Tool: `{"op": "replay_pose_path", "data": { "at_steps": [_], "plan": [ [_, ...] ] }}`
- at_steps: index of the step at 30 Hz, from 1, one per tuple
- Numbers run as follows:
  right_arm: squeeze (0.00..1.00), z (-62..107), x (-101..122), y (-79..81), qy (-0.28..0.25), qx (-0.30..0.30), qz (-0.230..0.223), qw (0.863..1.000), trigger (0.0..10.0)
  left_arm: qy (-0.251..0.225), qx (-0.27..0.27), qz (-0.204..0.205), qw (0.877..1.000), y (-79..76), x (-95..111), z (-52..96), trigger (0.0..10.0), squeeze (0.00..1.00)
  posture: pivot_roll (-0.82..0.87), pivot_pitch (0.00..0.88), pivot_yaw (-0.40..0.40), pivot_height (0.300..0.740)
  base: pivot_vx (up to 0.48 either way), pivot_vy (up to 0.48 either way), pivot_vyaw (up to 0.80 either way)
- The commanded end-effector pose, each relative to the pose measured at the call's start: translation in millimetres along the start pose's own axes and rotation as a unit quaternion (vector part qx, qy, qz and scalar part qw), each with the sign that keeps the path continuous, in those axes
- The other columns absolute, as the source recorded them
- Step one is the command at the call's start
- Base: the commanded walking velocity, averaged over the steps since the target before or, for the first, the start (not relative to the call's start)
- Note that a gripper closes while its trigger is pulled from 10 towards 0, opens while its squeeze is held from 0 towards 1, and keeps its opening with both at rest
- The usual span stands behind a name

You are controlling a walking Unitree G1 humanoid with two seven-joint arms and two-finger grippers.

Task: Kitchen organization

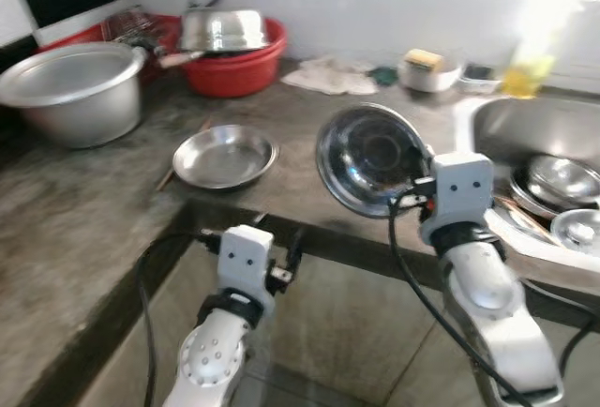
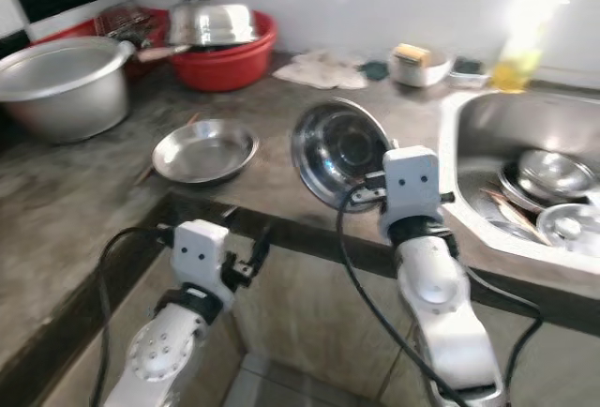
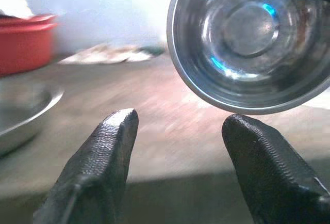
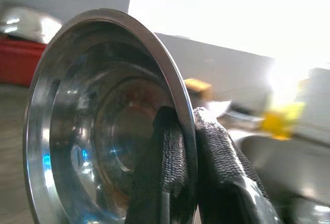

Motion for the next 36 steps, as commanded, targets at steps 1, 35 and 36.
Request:
{"op": "replay_pose_path", "data": {
  "at_steps": [1,35,36],
  "plan": [
    [0.0,0.5,10,2.7,-0.021,0.006,-0.003,1.0,0.0,-0.003,0.001,-0.007,1.0,3.7,2,1.1,10.0,0.0,0.07,0.053,-0.013,0.74,0.0,0.0,-0.78],
    [0.0,-26.1,9,-3.7,-0.001,0.026,-0.009,1.0,10.0,0.004,0.013,-0.034,0.999,11.9,-3,-1.1,10.0,0.0,0.07,0.043,-0.021,0.74,0.229,-0.265,-0.32],
    [0.0,-26.6,9,-3.9,0.001,0.029,-0.007,1.0,10.0,0.005,0.012,-0.035,0.999,11.7,-3,-1.3,10.0,0.0,0.07,0.043,-0.021,0.74,0.36,-0.315,0.0]
  ]
}}
Point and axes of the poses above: a point about 5 cm out from each wrist's last joint towards the gripper, its own z axis pointing back from the gripper into the wrist, its own x axis along the axis of the wrist's last joint, y = z × x, the point moved 4 cm from there along -z, pointing out of the wrist towards the gripper, and after that the axes turned 2 degrees about -z, right-handed, at the moved point
